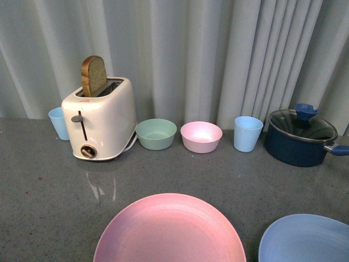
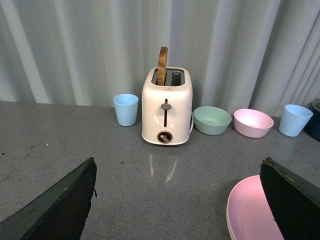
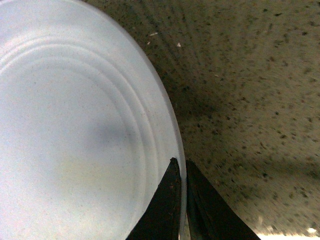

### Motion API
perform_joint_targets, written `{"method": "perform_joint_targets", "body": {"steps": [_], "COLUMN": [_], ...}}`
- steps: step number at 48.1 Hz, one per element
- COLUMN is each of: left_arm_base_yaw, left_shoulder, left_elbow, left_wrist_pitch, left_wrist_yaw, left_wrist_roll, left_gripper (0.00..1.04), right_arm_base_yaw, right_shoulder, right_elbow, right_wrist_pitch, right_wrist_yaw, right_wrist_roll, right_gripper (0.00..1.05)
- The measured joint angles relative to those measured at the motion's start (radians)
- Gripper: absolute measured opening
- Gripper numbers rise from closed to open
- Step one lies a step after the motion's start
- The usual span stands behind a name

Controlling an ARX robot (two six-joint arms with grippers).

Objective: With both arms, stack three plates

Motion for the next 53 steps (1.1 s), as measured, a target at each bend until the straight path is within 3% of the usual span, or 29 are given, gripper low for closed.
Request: {"method": "perform_joint_targets", "body": {"steps": [13,18,22,29,39,53], "left_arm_base_yaw": [0.0,0.0,0.0,0.0,0.0,0.0], "left_shoulder": [0.0,0.0,0.0,0.0,0.0,0.0], "left_elbow": [0.0,0.0,0.0,0.0,0.0,0.0], "left_wrist_pitch": [0.0,0.0,0.0,0.0,0.0,0.0], "left_wrist_yaw": [0.0,0.0,0.0,0.0,0.0,0.0], "left_wrist_roll": [0.0,0.0,0.0,0.0,0.0,0.0], "left_gripper": [0.98,0.98,0.98,0.98,0.98,0.98], "right_arm_base_yaw": [-0.102,-0.097,-0.03,0.225,0.462,0.612], "right_shoulder": [-0.219,-0.34,-0.419,-0.393,-0.242,-0.058], "right_elbow": [0.007,0.03,0.032,0.027,0.063,0.168], "right_wrist_pitch": [-0.185,-0.248,-0.237,-0.094,0.012,0.027], "right_wrist_yaw": [-0.111,-0.18,-0.208,-0.164,-0.096,-0.038], "right_wrist_roll": [-0.008,0.014,0.066,0.154,0.214,0.221], "right_gripper": [0.03,0.03,0.03,0.03,0.03,0.03]}}
